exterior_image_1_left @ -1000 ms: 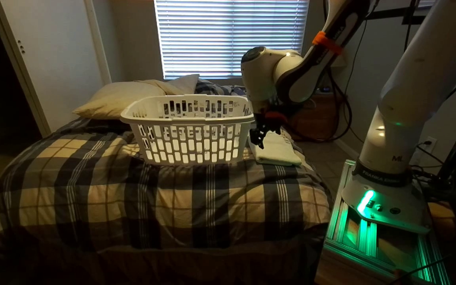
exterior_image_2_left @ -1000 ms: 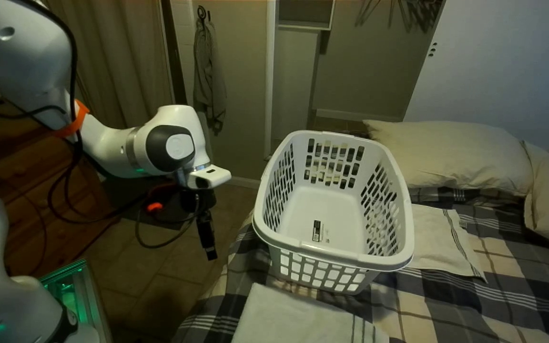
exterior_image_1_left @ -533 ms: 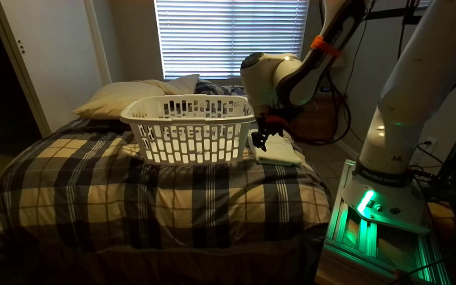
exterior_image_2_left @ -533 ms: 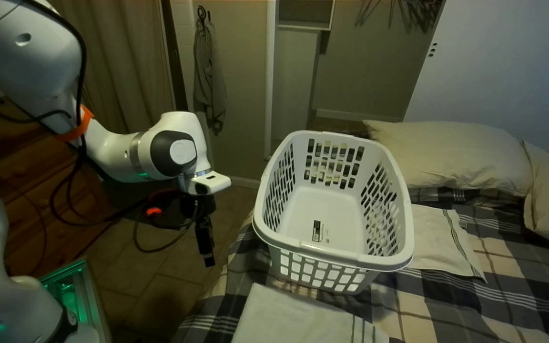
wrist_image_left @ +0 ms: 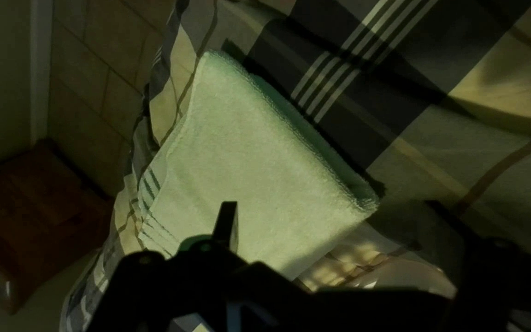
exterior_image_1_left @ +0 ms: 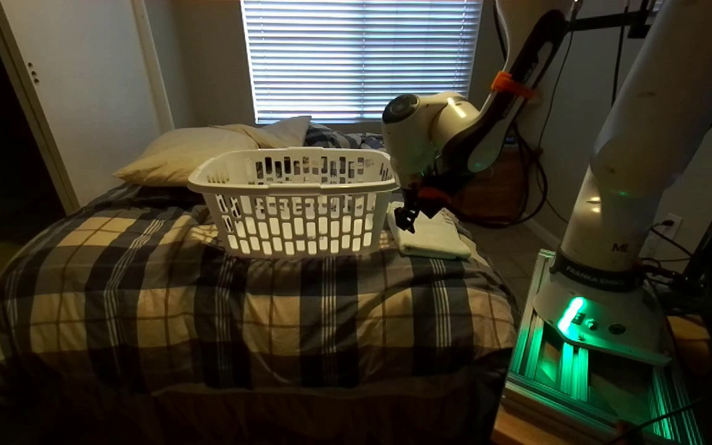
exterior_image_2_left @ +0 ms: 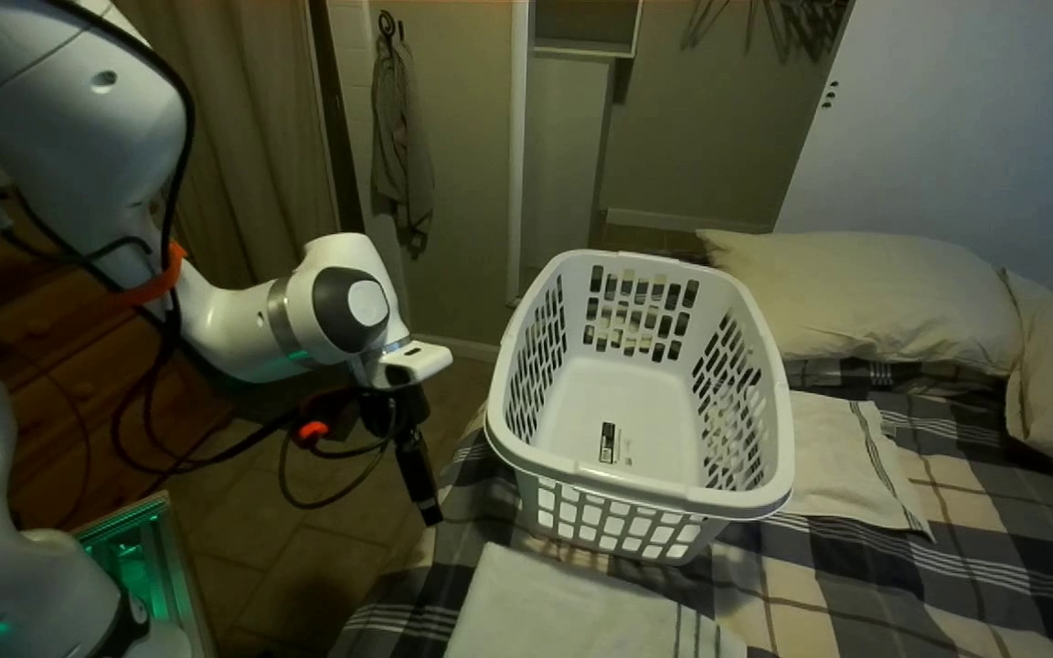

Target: Put the towel on the basket

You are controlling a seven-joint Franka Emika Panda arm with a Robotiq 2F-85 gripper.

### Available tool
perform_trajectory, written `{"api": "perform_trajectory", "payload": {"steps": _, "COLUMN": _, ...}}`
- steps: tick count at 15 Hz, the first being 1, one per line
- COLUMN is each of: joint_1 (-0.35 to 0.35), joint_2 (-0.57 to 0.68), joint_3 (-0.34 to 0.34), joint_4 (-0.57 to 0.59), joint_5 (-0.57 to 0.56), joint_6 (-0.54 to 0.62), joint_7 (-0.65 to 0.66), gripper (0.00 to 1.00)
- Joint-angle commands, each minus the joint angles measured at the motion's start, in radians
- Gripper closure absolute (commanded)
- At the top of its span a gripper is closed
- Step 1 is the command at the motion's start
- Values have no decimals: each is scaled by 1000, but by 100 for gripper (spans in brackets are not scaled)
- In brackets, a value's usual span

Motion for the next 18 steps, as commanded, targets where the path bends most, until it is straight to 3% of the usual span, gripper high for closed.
{"api": "perform_trajectory", "payload": {"steps": 1, "joint_1": 0, "joint_2": 82, "joint_3": -67, "joint_4": 0, "joint_5": -170, "joint_6": 104, "joint_7": 115, "gripper": 0}}
{"api": "perform_trajectory", "payload": {"steps": 3, "joint_1": 2, "joint_2": 134, "joint_3": -101, "joint_4": 19, "joint_5": -271, "joint_6": 130, "joint_7": 178, "gripper": 0}}
{"api": "perform_trajectory", "payload": {"steps": 4, "joint_1": -23, "joint_2": 163, "joint_3": -87, "joint_4": 34, "joint_5": -339, "joint_6": 131, "joint_7": 231, "gripper": 0}}
{"api": "perform_trajectory", "payload": {"steps": 11, "joint_1": -10, "joint_2": 354, "joint_3": -111, "joint_4": 160, "joint_5": -746, "joint_6": 133, "joint_7": 506, "gripper": 0}}
{"api": "perform_trajectory", "payload": {"steps": 18, "joint_1": -12, "joint_2": 546, "joint_3": -112, "joint_4": 283, "joint_5": -843, "joint_6": 133, "joint_7": 565, "gripper": 0}}
